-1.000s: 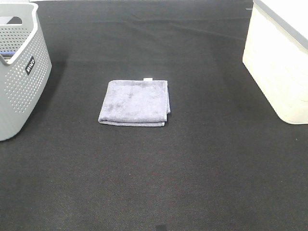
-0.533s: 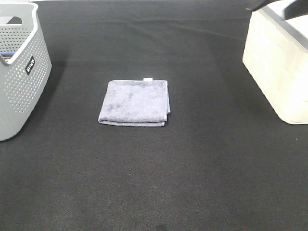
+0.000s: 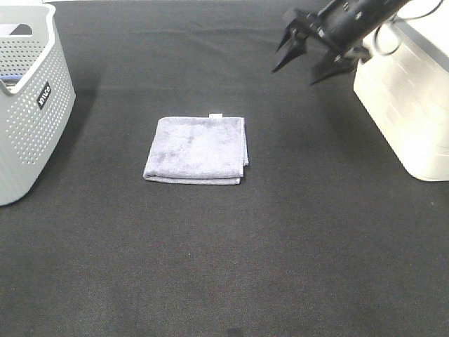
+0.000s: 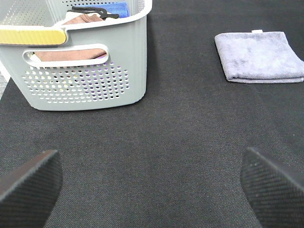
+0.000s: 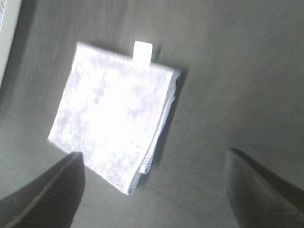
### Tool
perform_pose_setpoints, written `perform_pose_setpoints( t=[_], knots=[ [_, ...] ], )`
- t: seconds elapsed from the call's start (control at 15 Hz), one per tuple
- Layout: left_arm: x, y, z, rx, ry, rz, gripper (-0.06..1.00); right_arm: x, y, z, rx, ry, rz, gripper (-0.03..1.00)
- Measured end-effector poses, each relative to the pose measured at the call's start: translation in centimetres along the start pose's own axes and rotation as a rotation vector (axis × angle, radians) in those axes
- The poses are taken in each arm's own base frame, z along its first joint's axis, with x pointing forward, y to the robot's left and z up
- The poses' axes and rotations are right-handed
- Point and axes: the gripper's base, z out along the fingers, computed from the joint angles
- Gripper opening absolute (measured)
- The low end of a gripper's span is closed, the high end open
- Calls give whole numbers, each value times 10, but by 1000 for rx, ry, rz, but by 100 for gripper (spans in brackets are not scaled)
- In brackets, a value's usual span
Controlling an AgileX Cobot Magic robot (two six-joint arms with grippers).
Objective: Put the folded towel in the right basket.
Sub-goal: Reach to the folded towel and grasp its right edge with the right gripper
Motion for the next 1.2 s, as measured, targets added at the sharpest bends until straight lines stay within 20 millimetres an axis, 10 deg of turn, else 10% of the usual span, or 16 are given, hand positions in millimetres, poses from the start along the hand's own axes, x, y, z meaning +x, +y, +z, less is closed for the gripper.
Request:
perform_pose_setpoints(
  t=[0.53, 1.2],
  knots=[
    [0, 0, 0, 0, 0, 0, 97, 8, -31, 85, -135, 192, 117, 76],
    [0, 0, 0, 0, 0, 0, 97, 30, -11, 141, -186, 283, 100, 75]
  ],
)
